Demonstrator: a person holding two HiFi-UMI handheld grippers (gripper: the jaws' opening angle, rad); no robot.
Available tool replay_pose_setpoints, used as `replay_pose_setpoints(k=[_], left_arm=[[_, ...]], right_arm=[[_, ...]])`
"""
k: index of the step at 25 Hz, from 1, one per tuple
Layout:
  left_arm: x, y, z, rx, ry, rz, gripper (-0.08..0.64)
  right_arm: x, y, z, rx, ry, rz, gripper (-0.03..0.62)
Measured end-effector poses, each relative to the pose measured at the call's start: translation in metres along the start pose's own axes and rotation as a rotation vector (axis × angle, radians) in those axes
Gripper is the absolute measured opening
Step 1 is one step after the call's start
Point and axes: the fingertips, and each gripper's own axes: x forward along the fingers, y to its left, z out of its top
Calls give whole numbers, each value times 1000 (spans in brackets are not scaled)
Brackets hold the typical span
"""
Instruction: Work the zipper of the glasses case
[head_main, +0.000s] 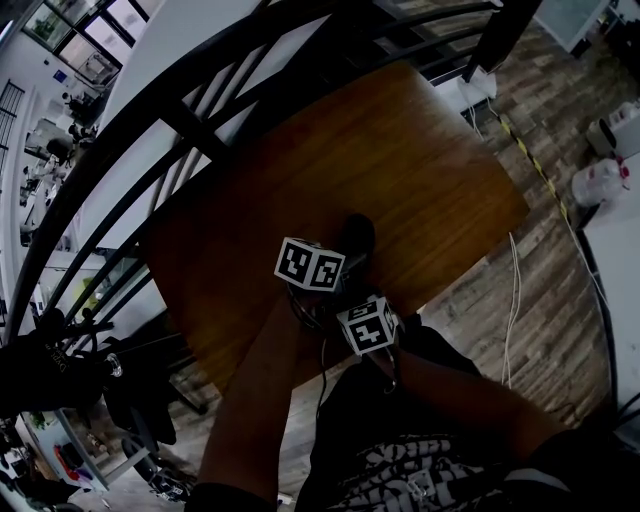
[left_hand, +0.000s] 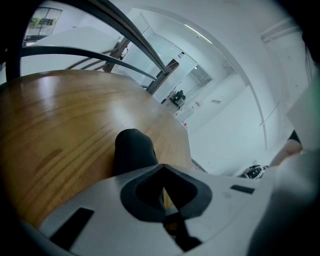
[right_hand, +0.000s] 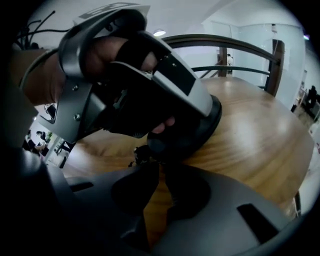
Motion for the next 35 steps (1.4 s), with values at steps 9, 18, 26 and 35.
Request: replay_pose_setpoints(k=[9,18,26,35], left_arm=[[0,-1,1,18,-10,11,5],[0,0,2,2,5,9,5],[0,2,1,-3,2,17,5],[-1,4,2,-14,-22,16,5]], right_arm=[[-3,-27,-2,20,-1,-68,38],[-11,-16,3,-43,8,-2,2],[2,-2,0,65,27,29,82],[1,-6,1,-35,9,-6,43]])
